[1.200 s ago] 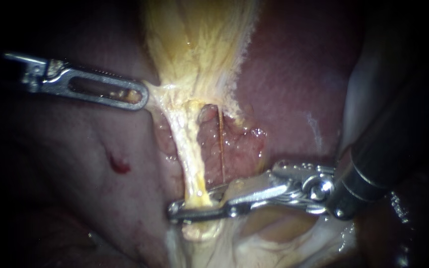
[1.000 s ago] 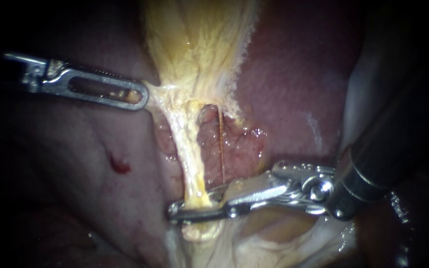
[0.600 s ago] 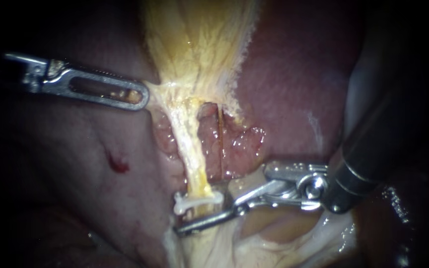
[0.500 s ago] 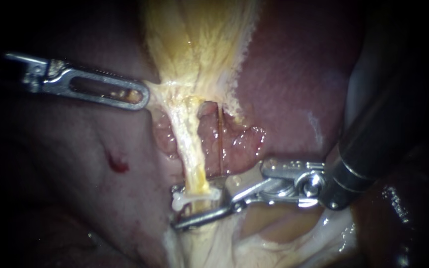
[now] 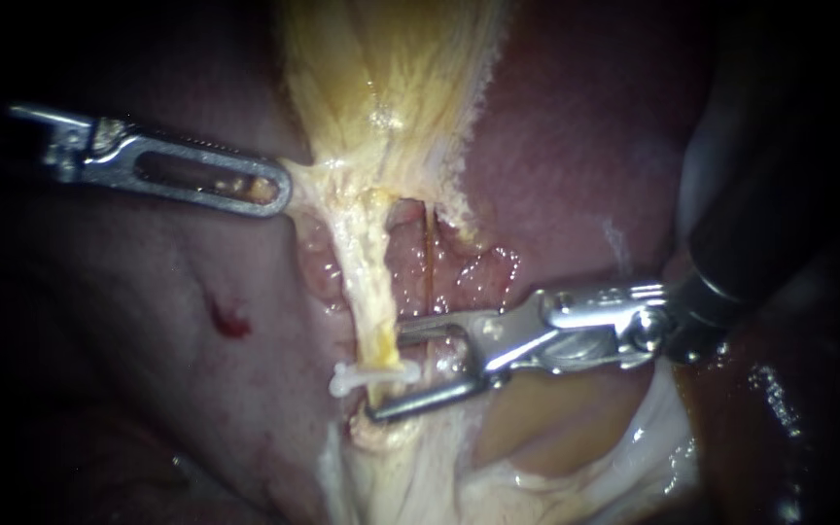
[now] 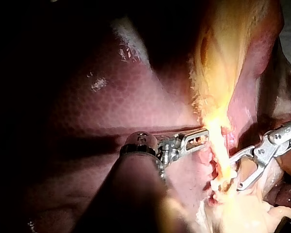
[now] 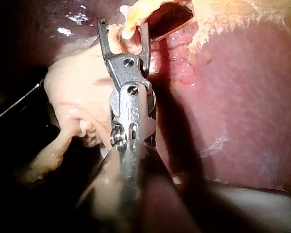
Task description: Going back first clip left tube
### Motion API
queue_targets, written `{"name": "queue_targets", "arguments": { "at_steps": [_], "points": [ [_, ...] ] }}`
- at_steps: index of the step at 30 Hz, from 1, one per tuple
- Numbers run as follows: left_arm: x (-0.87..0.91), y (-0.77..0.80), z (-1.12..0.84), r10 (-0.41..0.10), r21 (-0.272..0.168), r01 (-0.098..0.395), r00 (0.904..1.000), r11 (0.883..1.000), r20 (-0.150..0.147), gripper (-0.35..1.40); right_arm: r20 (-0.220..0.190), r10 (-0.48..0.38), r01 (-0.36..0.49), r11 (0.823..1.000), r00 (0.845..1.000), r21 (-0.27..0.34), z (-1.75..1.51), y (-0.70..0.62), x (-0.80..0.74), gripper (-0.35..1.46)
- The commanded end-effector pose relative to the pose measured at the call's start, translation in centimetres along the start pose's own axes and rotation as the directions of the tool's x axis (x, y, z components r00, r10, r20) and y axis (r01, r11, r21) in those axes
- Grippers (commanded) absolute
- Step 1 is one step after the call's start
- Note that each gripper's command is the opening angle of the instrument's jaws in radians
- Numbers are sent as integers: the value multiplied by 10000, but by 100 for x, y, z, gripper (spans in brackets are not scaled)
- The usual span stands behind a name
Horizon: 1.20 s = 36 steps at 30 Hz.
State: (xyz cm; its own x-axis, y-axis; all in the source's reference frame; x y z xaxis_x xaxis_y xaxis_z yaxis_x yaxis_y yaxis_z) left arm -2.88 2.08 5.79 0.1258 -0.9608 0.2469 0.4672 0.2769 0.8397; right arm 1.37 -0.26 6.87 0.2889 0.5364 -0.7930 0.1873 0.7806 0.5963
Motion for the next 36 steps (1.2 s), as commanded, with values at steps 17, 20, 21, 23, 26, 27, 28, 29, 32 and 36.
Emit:
{"name": "queue_targets", "arguments": {
  "at_steps": [17,20,21,23,26,27,28,29,32,36],
  "points": [
    [0,0,0,4,8,-4,10000,10000,-3,-35,-151,-736,724,9951,9972,-670,-113,-2,49,50],
    [0,0,1,6,3,-6,10000,10000,1,-35,-152,-727,716,9954,9972,-636,-115,-3,49,50],
    [0,0,2,9,-1,-9,10000,10000,5,-35,-151,-730,719,9954,9972,-635,-115,-3,49,50],
    [2,2,6,25,-21,-24,10000,10000,21,-35,-151,-735,726,9957,9972,-570,-114,-4,48,50],
    [9,6,17,67,-91,-67,10000,9999,2,-35,-150,-739,730,9959,9972,-535,-114,-4,48,50],
    [11,6,21,82,-66,-82,10000,9999,-18,-35,-150,-739,730,9959,9972,-535,-114,-4,48,50],
    [15,8,28,106,-110,-107,9999,9999,-58,-35,-151,-740,731,9960,9971,-505,-114,-4,48,50],
    [17,8,33,124,-105,-125,9999,9999,-100,-35,-150,-741,733,9960,9971,-505,-114,-4,48,50],
    [24,12,53,178,-58,-179,9996,9998,-214,-35,-150,-744,736,9962,9971,-473,-114,-5,48,50],
    [30,20,73,300,-61,-302,9990,9995,-323,-35,-149,-750,743,9963,9971,-433,-115,-6,47,50]
  ]
}}
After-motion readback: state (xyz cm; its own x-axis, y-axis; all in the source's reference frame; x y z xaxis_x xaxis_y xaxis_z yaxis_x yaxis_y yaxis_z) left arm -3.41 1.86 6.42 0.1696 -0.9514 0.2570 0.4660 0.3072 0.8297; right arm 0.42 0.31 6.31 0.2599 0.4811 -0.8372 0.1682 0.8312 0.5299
